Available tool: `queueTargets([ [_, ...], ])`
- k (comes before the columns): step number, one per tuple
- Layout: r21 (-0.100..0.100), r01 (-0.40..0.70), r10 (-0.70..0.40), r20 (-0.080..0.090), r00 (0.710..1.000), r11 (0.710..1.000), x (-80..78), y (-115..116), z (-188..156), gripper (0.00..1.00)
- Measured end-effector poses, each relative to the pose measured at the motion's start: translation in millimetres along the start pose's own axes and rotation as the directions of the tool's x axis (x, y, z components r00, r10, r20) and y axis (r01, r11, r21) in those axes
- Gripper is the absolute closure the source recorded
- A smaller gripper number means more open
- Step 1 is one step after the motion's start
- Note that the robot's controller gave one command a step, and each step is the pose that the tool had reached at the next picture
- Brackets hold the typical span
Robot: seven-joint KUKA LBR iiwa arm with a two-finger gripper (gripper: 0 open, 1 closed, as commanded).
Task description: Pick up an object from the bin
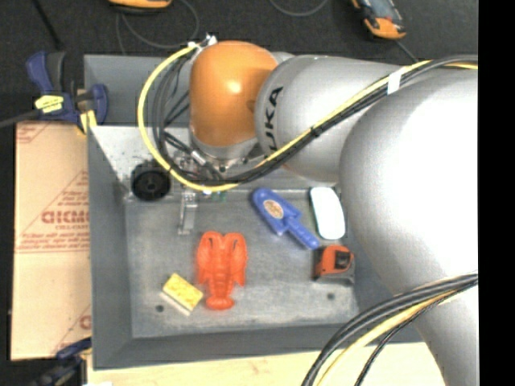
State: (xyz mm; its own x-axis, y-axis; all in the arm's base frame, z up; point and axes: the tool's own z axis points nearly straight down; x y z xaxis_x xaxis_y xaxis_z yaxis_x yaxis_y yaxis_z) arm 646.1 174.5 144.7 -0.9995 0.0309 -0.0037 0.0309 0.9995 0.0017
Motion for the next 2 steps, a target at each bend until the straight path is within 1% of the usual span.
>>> queueTargets([
  [1,0.001,0.128,-0.128,-0.004,0.992,0.992,0.6,-39.1,-4.3,0.0],
  [2,0.0,0.089,-0.089,0.002,0.996,0.996,-8.2,-74.2,-8.5,0.0],
])
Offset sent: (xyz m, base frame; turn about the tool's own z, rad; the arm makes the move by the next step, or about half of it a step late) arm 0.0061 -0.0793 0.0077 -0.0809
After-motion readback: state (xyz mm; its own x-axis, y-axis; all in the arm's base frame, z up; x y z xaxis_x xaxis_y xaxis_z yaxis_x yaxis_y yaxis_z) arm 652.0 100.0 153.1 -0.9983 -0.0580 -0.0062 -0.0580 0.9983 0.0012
